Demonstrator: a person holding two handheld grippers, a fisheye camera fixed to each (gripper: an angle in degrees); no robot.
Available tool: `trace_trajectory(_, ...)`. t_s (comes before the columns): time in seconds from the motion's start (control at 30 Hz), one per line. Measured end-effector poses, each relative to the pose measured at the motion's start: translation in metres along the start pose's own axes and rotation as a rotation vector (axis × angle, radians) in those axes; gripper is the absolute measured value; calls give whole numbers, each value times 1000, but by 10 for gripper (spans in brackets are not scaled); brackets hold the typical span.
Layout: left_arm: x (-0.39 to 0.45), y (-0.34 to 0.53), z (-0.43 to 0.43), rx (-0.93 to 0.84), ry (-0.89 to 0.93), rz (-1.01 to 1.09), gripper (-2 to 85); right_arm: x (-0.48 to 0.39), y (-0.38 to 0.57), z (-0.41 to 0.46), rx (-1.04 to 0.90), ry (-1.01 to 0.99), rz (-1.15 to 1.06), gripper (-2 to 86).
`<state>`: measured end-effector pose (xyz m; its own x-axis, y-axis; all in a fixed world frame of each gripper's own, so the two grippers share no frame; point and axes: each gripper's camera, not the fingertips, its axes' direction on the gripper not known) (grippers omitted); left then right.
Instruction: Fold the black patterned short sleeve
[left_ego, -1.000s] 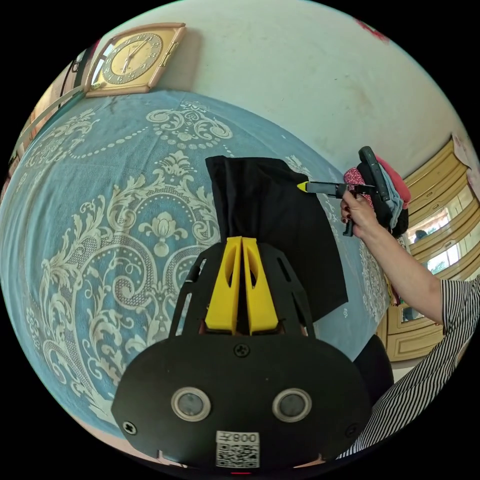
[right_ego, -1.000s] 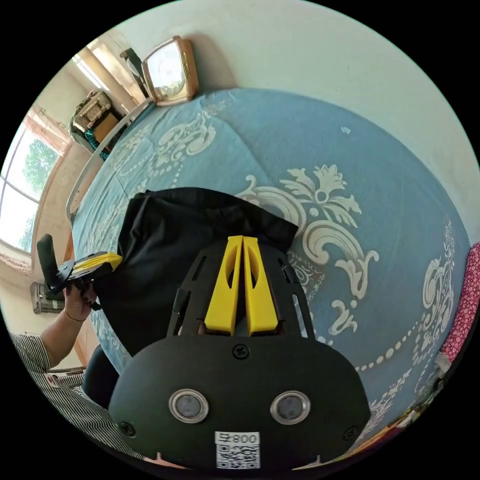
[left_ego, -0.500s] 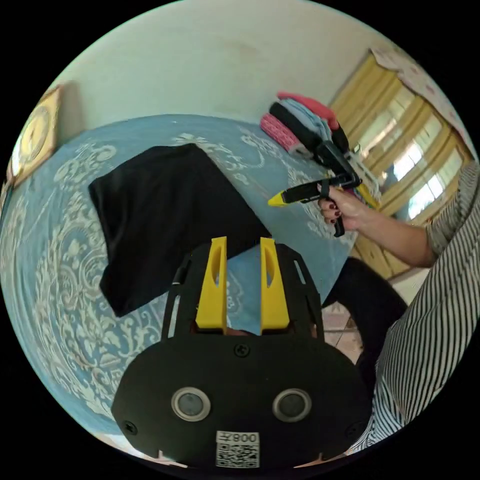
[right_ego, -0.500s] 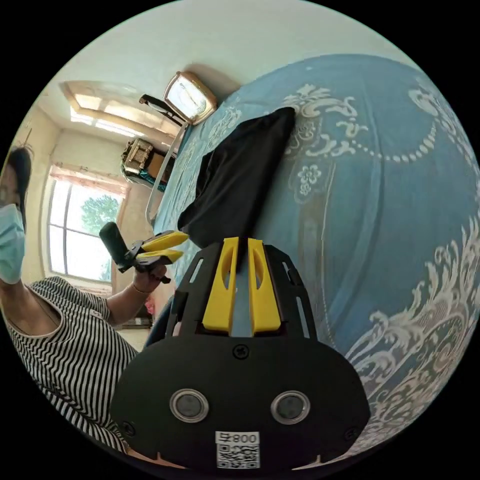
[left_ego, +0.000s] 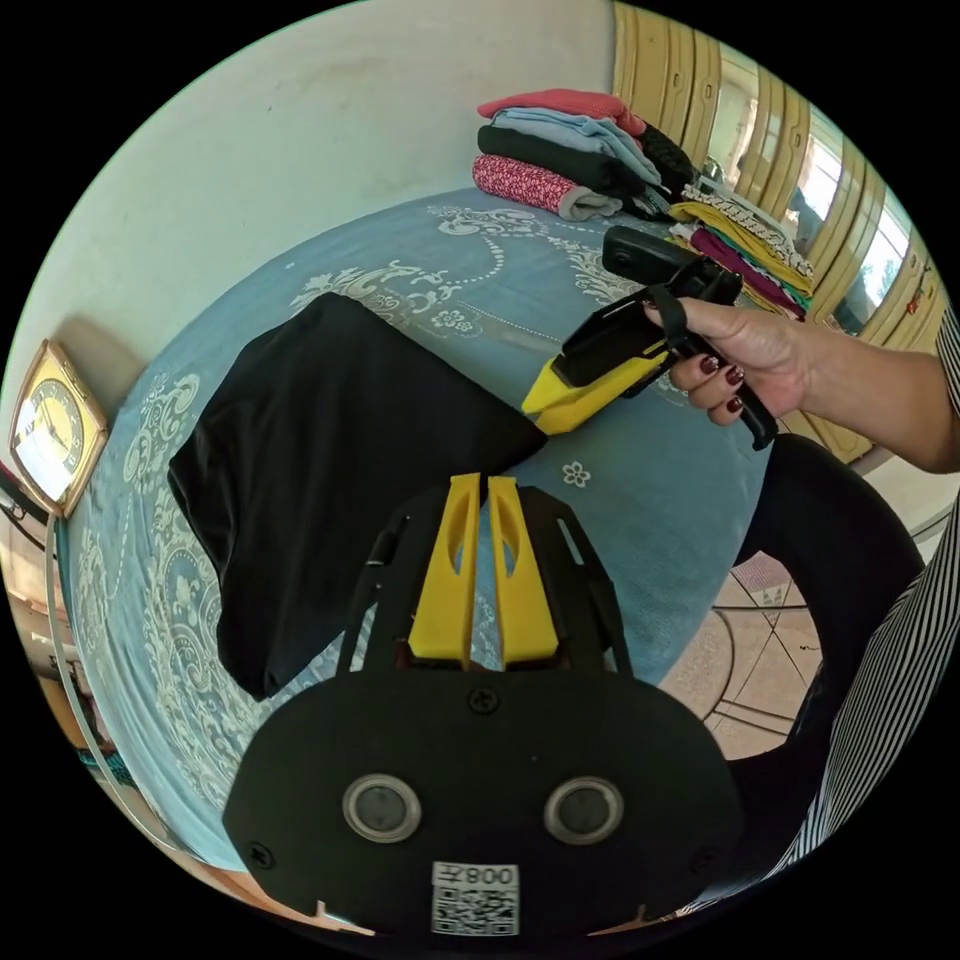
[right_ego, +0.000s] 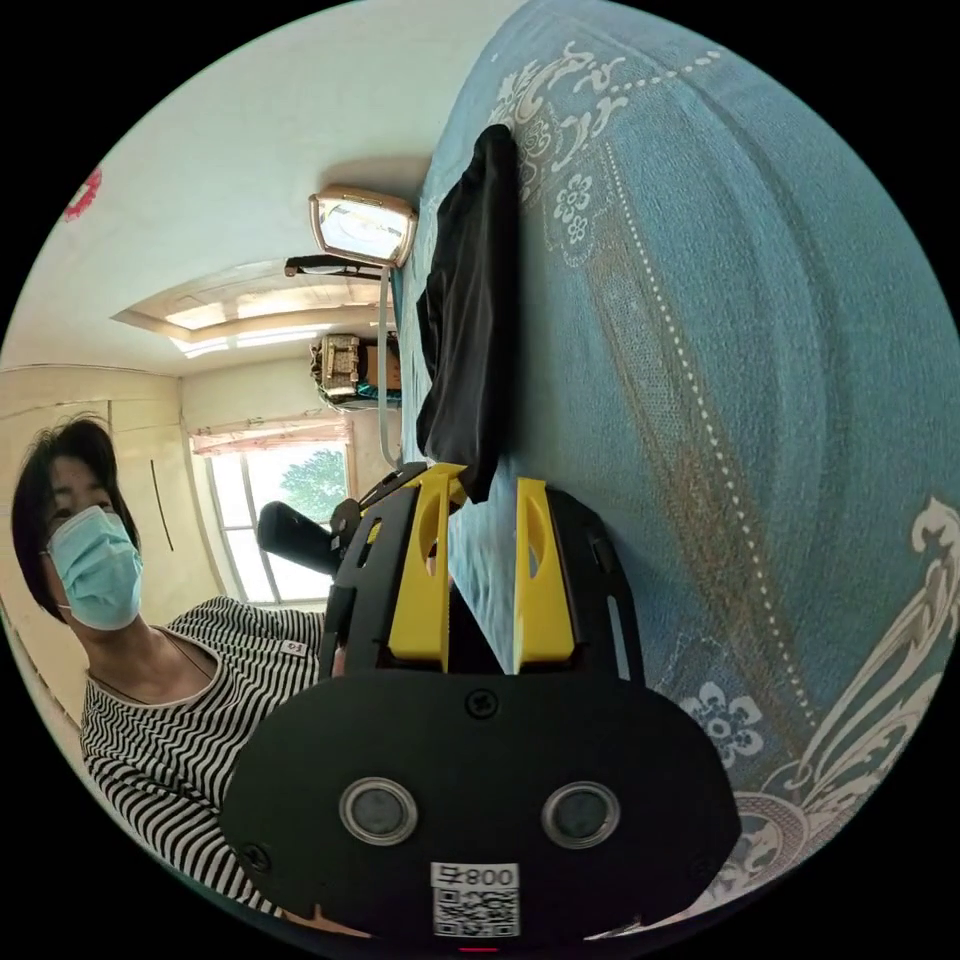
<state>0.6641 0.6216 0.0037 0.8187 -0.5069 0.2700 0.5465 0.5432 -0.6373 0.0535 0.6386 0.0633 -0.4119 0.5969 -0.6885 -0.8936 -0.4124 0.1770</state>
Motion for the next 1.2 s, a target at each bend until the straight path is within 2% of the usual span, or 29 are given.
trace_trajectory(0.2,-36,16,-8,21,42,-59,23,13,-15,0,-47,-33,5,62)
trace_trajectory(0.3,-79,41,-21,80,154,-233,31,12,-18,-3,-68,3,-12,37)
trace_trajectory(0.4,-133,89,-22,170,430,-501,44,6,-14,-12,-50,-30,-49,26)
trace_trajectory(0.47,-170,132,-3,263,735,-706,64,2,-12,-19,-29,-88,-66,22)
trace_trajectory(0.57,-201,174,19,398,951,-923,90,-7,-9,-23,-23,-104,-95,19)
trace_trajectory(0.73,-238,204,36,584,1051,-1109,119,-16,-5,-31,3,-155,-122,16)
trace_trajectory(0.97,-278,247,45,851,1041,-1319,116,-24,10,-39,28,-178,-145,17)
trace_trajectory(1.2,-295,266,53,906,1012,-1421,63,-25,33,-40,29,-150,-161,16)
